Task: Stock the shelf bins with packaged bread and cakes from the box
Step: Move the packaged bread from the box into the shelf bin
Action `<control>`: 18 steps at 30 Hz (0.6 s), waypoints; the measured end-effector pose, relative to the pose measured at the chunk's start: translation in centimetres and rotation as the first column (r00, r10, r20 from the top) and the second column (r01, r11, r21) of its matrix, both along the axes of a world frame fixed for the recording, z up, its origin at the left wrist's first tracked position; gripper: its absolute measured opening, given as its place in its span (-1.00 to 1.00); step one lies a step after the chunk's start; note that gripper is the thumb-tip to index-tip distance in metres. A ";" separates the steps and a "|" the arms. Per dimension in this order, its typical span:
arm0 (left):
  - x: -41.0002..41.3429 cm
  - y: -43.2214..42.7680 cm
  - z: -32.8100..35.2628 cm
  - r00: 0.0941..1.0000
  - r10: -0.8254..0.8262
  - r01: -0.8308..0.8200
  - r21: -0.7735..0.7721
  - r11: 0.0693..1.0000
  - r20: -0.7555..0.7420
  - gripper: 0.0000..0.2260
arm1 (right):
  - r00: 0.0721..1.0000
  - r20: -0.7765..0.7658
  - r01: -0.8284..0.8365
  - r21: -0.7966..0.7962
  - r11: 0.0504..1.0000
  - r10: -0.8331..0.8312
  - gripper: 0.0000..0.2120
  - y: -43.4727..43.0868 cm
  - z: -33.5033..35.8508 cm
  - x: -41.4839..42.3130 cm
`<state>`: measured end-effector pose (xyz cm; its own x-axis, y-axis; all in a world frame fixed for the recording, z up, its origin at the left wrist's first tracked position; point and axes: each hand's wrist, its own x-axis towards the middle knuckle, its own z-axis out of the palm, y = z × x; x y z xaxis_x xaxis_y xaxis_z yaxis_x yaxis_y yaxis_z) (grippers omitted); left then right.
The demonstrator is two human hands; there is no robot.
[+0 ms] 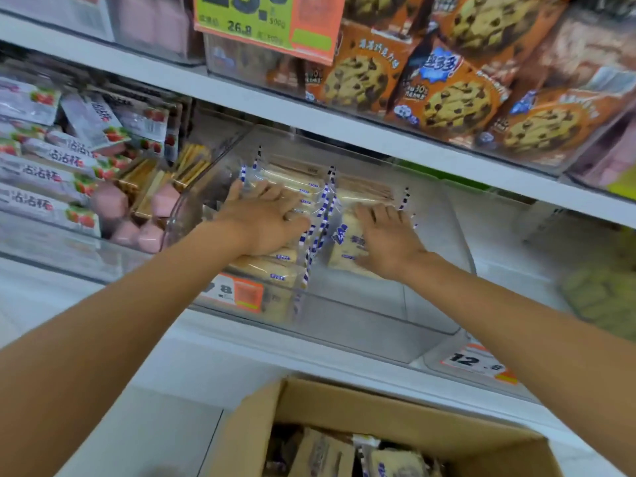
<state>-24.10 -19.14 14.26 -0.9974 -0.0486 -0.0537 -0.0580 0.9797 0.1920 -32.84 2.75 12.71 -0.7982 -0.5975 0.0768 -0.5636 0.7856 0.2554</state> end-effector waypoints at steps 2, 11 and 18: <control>-0.2 -0.2 -0.2 1.000 -0.002 0.002 -0.007 1.000 -0.010 -0.44 | 0.997 -0.069 -0.044 -0.071 0.997 0.039 -0.24 -1.1 -0.5 -0.4; -0.1 -0.3 -0.3 1.000 0.007 -0.007 0.002 1.000 -0.014 -0.41 | 0.993 -0.115 -0.058 -0.183 0.981 0.038 -0.10 -1.3 -1.4 0.4; 0.1 -0.3 -0.2 1.000 0.001 -0.001 0.005 1.000 -0.030 -0.42 | 0.997 0.061 0.057 -0.242 0.969 -0.043 -0.10 -1.8 -0.8 -1.0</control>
<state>-23.98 -19.42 14.03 -0.9985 -0.0493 -0.0236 -0.0530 0.9787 0.1982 -33.79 0.92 11.91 -0.8336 -0.5255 0.1703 -0.5298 0.8478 0.0225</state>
